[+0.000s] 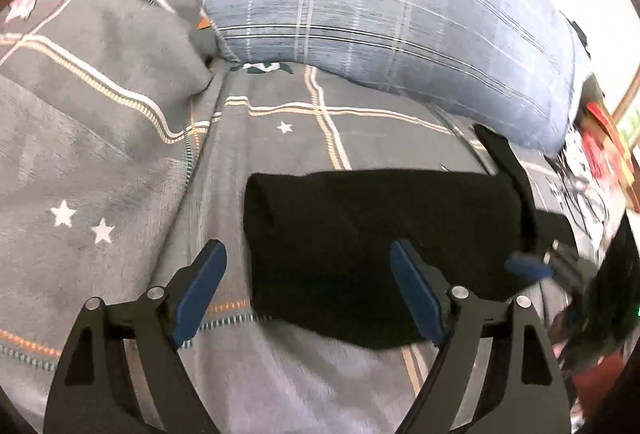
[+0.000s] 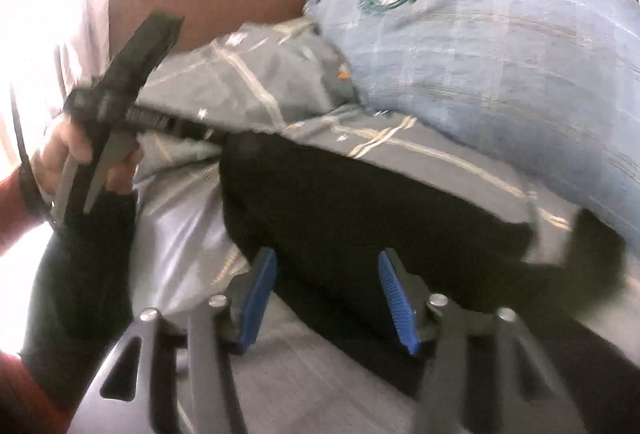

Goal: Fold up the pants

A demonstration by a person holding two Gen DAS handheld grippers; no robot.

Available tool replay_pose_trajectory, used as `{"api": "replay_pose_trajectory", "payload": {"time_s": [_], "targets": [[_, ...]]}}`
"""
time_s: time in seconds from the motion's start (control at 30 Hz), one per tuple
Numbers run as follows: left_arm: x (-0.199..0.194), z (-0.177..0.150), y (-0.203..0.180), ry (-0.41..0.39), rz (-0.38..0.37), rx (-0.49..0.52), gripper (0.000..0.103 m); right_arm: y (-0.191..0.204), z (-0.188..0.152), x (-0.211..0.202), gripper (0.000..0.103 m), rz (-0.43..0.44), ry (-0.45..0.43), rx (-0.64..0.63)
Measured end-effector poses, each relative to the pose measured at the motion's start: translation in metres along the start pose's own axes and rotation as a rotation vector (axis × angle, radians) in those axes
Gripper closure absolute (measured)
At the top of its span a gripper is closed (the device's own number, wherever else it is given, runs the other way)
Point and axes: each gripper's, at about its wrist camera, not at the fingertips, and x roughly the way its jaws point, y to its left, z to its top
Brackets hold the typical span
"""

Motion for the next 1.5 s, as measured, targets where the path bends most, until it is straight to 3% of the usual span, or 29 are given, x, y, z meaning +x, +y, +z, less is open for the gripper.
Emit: {"api": "replay_pose_trajectory", "payload": {"time_s": [0.1,0.13,0.17,0.27,0.4,0.5,0.57,0.6,0.67,0.77,0.87,0.97,1.07,1.27,1.3,1.33,1.37,1.4,1.5], "targets": [[0.017,0.003,-0.004,0.017,-0.009,0.000,0.019,0.011,-0.001,0.024,0.052,-0.039,0.046,-0.071],[0.020,0.002,-0.006,0.020,-0.022,0.005,0.019,0.012,-0.002,0.033,0.063,-0.066,0.077,-0.083],[0.021,0.001,-0.007,0.024,-0.030,0.008,0.022,0.011,-0.002,0.035,0.094,-0.077,0.088,-0.079],[0.013,0.000,-0.009,0.020,-0.041,0.026,0.027,0.006,0.005,0.021,0.096,-0.060,0.043,-0.005],[-0.002,-0.007,-0.005,-0.017,0.040,0.062,0.027,0.021,0.010,0.002,0.098,-0.055,0.009,-0.019],[0.004,-0.012,0.003,0.006,0.118,0.048,0.027,0.019,-0.004,0.032,0.095,-0.053,0.097,0.015],[0.000,-0.012,0.006,0.011,0.124,0.014,0.027,0.010,-0.010,0.031,0.090,-0.018,0.066,0.092],[-0.006,-0.011,0.007,-0.001,0.129,0.007,0.027,0.005,-0.008,0.026,0.086,0.014,0.074,0.122],[-0.020,-0.007,0.003,-0.048,0.156,0.005,0.027,-0.011,-0.003,0.010,0.067,0.063,0.061,0.173],[-0.038,0.002,-0.009,-0.134,0.173,0.010,0.027,-0.053,0.005,-0.023,0.065,-0.036,0.007,0.214],[-0.039,0.012,-0.032,-0.156,0.102,0.031,0.024,-0.104,0.013,-0.035,0.056,-0.167,0.016,0.288],[-0.015,0.018,-0.064,-0.105,0.006,0.072,0.024,-0.167,0.019,-0.025,0.042,-0.321,0.074,0.382],[0.012,0.017,-0.096,-0.041,-0.065,0.131,0.024,-0.227,0.022,0.006,0.042,-0.405,0.159,0.483],[0.058,0.009,-0.136,0.063,-0.114,0.177,0.024,-0.285,0.016,0.057,0.044,-0.471,0.293,0.568],[0.062,0.007,-0.137,0.077,-0.115,0.175,0.024,-0.287,0.018,0.059,0.046,-0.491,0.282,0.548],[0.067,0.006,-0.138,0.082,-0.109,0.177,0.024,-0.289,0.019,0.060,0.062,-0.501,0.288,0.532],[0.068,0.005,-0.138,0.078,-0.100,0.189,0.024,-0.290,0.020,0.056,0.091,-0.490,0.293,0.530],[0.067,0.004,-0.141,0.075,-0.097,0.200,0.024,-0.292,0.019,0.049,0.099,-0.455,0.278,0.543],[0.061,0.004,-0.141,0.075,-0.105,0.196,0.024,-0.285,0.014,0.000,0.100,-0.444,0.203,0.559]]}}
